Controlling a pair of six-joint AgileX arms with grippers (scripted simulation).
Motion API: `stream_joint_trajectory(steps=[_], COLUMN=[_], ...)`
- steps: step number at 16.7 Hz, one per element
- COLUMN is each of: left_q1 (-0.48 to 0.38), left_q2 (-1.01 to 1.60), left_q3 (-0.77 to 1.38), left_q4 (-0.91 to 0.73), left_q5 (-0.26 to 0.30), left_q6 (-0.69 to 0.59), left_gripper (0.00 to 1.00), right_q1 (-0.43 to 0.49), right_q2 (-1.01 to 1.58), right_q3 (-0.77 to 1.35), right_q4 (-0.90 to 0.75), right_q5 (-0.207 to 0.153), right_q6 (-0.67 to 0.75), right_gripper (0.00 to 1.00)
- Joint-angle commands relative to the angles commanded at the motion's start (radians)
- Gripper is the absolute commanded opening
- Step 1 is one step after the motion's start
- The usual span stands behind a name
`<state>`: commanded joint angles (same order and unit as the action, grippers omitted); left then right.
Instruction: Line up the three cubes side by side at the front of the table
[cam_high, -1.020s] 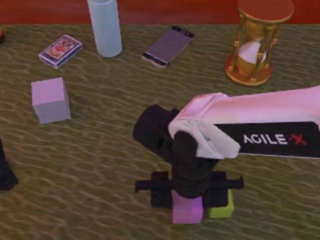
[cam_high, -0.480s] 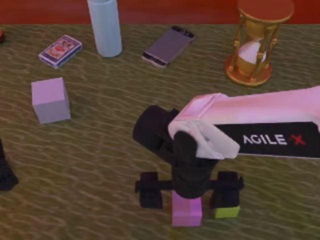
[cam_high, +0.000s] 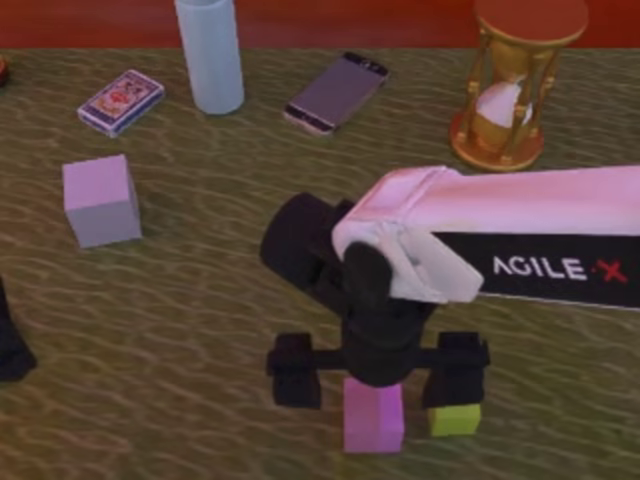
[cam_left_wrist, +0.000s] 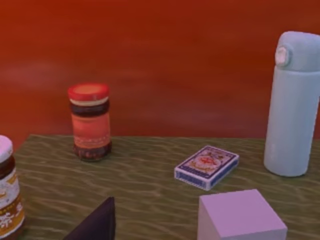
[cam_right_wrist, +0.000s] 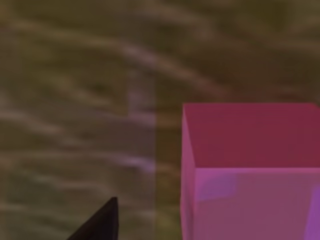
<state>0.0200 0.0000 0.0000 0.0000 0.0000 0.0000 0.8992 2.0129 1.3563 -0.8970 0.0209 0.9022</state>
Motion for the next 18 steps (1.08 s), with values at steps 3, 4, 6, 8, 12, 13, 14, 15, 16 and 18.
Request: stream_joint_trajectory(steps=[3, 4, 6, 8, 12, 13, 14, 15, 16, 18], left_q1=[0.0, 0.0, 0.0, 0.0, -0.007, -0.013, -0.02, -0.028, -0.037, -0.054], left_q2=[0.0, 0.0, 0.0, 0.0, 0.029, 0.059, 0.099, 0.15, 0.214, 0.371], left_q3=[0.0, 0.0, 0.0, 0.0, 0.028, 0.057, 0.096, 0.145, 0.204, 0.341], left_q4=[0.0, 0.0, 0.0, 0.0, -0.028, -0.055, -0.09, -0.133, -0.183, -0.298], left_q5=[0.0, 0.0, 0.0, 0.0, 0.011, 0.02, 0.032, 0.046, 0.06, 0.089], left_q6=[0.0, 0.0, 0.0, 0.0, 0.023, 0.045, 0.075, 0.112, 0.155, 0.254], left_gripper=[1.0, 1.0, 1.0, 1.0, 1.0, 1.0, 1.0, 1.0, 1.0, 1.0], right_q1=[0.005, 0.006, 0.006, 0.006, -0.009, -0.02, -0.032, -0.05, -0.069, -0.118], right_q2=[-0.046, -0.06, -0.074, -0.074, -0.093, -0.118, -0.148, -0.187, -0.231, -0.336], right_q3=[0.069, 0.086, 0.101, 0.101, 0.081, 0.063, 0.041, 0.011, -0.023, -0.111], right_q4=[-0.128, -0.154, -0.174, -0.174, -0.159, -0.146, -0.131, -0.111, -0.09, -0.041], right_q5=[-0.001, -0.001, -0.001, -0.001, 0.005, 0.011, 0.018, 0.028, 0.037, 0.057], right_q6=[0.001, 0.0, -0.002, -0.002, -0.016, -0.03, -0.046, -0.068, -0.091, -0.149], right_gripper=[1.0, 1.0, 1.0, 1.0, 1.0, 1.0, 1.0, 1.0, 1.0, 1.0])
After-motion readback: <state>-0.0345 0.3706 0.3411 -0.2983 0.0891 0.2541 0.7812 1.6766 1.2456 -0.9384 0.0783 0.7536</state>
